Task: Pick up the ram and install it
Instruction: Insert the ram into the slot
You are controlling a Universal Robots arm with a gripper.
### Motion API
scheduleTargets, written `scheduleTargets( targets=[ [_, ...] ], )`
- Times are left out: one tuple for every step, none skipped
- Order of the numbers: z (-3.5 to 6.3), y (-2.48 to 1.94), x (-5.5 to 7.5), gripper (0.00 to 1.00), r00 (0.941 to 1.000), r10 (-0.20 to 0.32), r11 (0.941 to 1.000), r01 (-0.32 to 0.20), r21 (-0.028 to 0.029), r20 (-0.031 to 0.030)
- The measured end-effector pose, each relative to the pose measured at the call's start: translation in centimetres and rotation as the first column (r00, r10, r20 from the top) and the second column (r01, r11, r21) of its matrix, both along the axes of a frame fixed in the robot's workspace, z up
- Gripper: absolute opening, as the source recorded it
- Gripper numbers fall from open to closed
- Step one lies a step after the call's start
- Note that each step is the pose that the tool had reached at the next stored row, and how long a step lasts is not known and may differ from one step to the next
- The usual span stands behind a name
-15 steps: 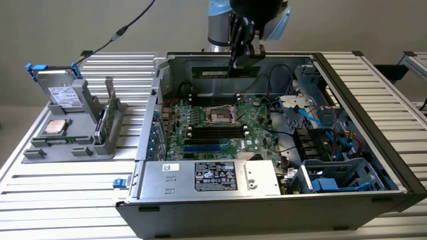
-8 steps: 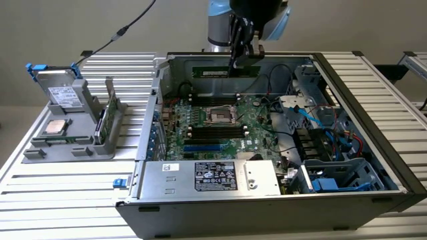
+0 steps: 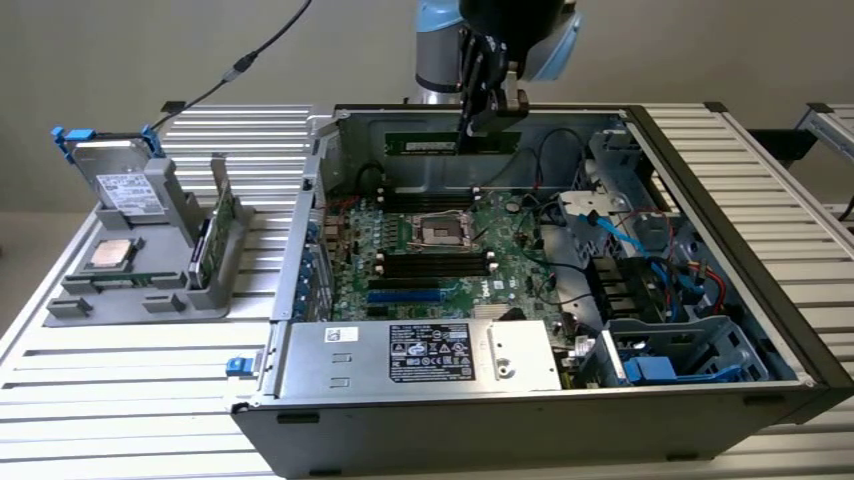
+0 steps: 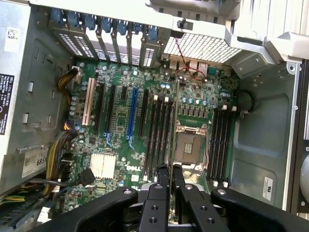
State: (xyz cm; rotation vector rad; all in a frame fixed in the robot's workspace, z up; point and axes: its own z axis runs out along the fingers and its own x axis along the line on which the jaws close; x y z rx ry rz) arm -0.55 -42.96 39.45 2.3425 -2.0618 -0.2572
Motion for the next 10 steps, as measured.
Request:
scheduleTargets(
  targets=[
    [0.00, 0.00, 0.00, 0.14, 1.0000, 0.000, 1.0000, 0.000, 0.0000, 0.0001],
    [0.00, 0.00, 0.00, 0.14, 1.0000, 0.000, 1.0000, 0.000, 0.0000, 0.0000],
    [0.00, 0.00, 0.00, 0.14, 1.0000, 0.000, 1.0000, 0.000, 0.0000, 0.0000],
    [0.00, 0.00, 0.00, 0.14, 1.0000, 0.000, 1.0000, 0.000, 0.0000, 0.0001],
    [0.00, 0.00, 0.00, 0.14, 1.0000, 0.000, 1.0000, 0.000, 0.0000, 0.0000],
    [0.00, 0.00, 0.00, 0.14, 1.0000, 0.000, 1.0000, 0.000, 0.0000, 0.0000],
    [0.00, 0.01, 0.00, 0.14, 1.0000, 0.000, 1.0000, 0.000, 0.0000, 0.0000],
    [-0.01, 0.01, 0.00, 0.14, 1.0000, 0.000, 1.0000, 0.000, 0.0000, 0.0000],
    [-0.07, 0.01, 0.02, 0.14, 1.0000, 0.000, 1.0000, 0.000, 0.0001, 0.0001],
    [-0.24, 0.01, 0.02, 0.14, 1.0000, 0.000, 1.0000, 0.000, 0.0001, 0.0000]
  ],
)
